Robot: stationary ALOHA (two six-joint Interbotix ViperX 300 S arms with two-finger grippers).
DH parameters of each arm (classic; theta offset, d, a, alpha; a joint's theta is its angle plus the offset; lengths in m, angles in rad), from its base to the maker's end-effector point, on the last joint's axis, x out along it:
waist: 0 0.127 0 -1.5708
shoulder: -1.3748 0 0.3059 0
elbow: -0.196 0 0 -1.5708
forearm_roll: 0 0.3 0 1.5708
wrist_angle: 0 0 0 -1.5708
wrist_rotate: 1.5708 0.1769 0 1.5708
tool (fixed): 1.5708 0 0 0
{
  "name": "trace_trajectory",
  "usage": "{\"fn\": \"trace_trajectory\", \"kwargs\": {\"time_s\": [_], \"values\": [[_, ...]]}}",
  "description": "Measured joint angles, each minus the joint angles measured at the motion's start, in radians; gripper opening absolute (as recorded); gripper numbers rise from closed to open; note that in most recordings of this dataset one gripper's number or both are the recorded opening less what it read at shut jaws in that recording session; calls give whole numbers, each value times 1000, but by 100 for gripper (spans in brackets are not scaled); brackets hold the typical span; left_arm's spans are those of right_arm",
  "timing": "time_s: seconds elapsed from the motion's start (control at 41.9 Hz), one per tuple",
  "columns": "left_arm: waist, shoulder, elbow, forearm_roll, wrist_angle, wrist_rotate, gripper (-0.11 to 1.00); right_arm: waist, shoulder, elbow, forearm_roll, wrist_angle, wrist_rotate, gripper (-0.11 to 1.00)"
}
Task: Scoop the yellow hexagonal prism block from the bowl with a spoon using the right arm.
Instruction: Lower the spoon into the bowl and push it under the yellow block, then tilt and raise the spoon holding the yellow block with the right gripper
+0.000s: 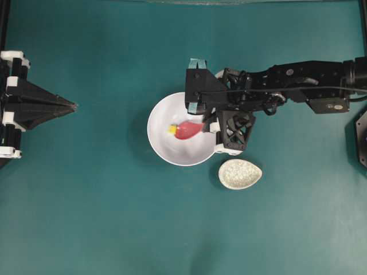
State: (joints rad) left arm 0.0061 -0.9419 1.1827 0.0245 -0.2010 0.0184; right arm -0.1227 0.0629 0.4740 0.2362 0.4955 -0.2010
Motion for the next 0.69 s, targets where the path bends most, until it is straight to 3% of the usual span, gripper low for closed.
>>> {"fn": "trace_trajectory", "kwargs": {"time_s": [0.263,0.692], "values": [[0,0,0,-2,0,0,0,0,0,-2,0,-94,0,25],[0,0,0,0,-2,0,0,2,2,0,2,-138,0,25]]}}
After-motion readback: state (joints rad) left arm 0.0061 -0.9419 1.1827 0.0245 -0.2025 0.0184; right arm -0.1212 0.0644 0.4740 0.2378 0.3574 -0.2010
